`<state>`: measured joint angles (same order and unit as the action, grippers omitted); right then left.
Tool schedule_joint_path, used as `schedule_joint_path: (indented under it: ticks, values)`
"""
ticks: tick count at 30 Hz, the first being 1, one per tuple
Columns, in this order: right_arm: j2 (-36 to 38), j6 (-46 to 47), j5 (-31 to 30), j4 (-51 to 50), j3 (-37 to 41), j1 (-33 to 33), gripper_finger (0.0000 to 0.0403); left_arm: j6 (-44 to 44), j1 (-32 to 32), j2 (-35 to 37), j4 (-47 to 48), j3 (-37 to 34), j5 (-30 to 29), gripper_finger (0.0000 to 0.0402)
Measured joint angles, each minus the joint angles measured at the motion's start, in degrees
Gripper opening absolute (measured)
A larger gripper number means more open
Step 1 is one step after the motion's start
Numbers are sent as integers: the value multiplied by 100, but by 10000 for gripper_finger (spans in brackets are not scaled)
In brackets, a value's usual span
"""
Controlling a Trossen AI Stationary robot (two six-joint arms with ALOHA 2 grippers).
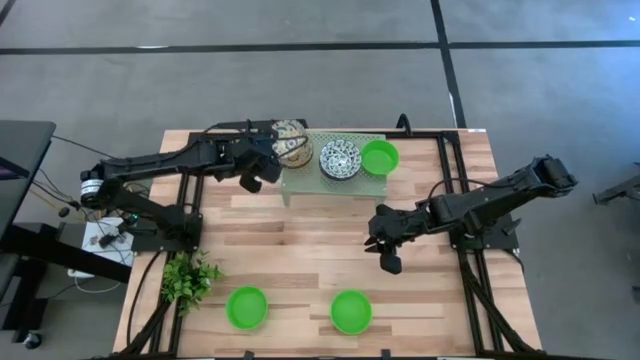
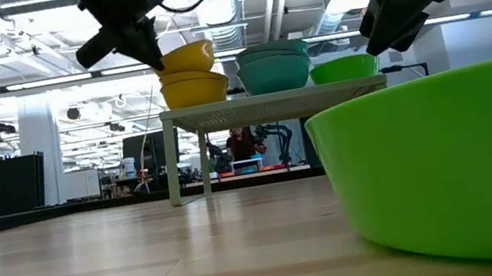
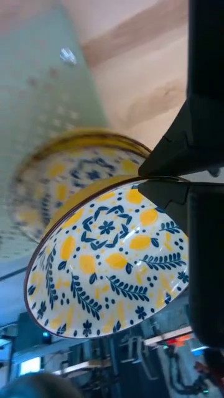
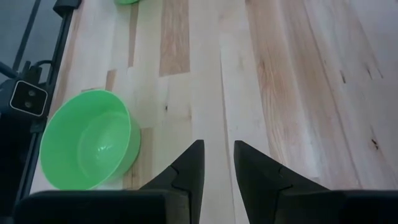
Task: Pick & Place Mini bowls
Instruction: Stack the yellow patterned bowl on the stacked yellow patterned bowls on the shelf
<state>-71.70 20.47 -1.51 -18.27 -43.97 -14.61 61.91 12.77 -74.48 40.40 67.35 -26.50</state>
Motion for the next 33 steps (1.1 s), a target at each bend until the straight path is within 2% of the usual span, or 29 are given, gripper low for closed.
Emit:
schedule_joint_path:
  ticks: [3, 7, 14, 22, 33]
  values:
    - [2, 2, 2, 5, 0, 0, 83, -2, 165, 3, 80, 0, 88, 10]
    - [2, 2, 2, 5, 0, 0, 83, -7, 270, 7, 103, -126, 586, 10]
    - [2, 4, 2, 3, 0, 0, 83, 353, 153, 7, 80, -190, 553, 10]
    - [2, 4, 0, 5, 0, 0, 83, 384, 143, 7, 74, -190, 557, 12]
    - [2, 2, 0, 3, 0, 0, 83, 365, 143, 7, -144, -190, 475, 52]
